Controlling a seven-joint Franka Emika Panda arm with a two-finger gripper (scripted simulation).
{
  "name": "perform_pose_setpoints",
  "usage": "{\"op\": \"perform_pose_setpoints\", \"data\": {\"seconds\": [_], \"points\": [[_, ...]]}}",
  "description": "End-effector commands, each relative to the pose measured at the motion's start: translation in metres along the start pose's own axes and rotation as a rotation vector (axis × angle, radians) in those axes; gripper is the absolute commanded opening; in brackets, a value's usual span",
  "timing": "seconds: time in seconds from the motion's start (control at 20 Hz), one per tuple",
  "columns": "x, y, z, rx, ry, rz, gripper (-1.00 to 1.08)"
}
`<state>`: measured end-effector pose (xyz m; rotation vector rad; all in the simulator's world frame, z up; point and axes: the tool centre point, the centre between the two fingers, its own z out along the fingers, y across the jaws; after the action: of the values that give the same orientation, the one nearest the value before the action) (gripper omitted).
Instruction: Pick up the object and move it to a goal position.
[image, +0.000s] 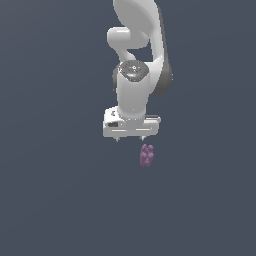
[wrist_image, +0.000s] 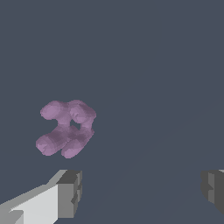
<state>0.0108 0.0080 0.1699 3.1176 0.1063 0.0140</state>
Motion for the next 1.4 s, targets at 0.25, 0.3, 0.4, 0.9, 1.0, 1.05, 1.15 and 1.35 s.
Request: {"op": "perform_pose_setpoints", "data": {"seconds": [0.25, 0.3, 0.4, 0.9, 1.0, 1.05, 1.15, 1.35], "points": [[0.003, -0.007, 0.002, 0.001, 0.0, 0.012, 1.0], [0.004, -0.009, 0.003, 0.002, 0.0, 0.017, 1.0], [0.007, -0.016, 0.005, 0.004, -0.001, 0.028, 1.0], [0.023, -0.062, 0.018, 0.018, -0.007, 0.109, 1.0], [0.025, -0.068, 0.02, 0.02, -0.008, 0.12, 1.0], [0.026, -0.07, 0.021, 0.02, -0.009, 0.124, 1.0], [0.027, -0.074, 0.022, 0.021, -0.009, 0.13, 1.0], [0.027, -0.075, 0.022, 0.022, -0.01, 0.13, 1.0]]}}
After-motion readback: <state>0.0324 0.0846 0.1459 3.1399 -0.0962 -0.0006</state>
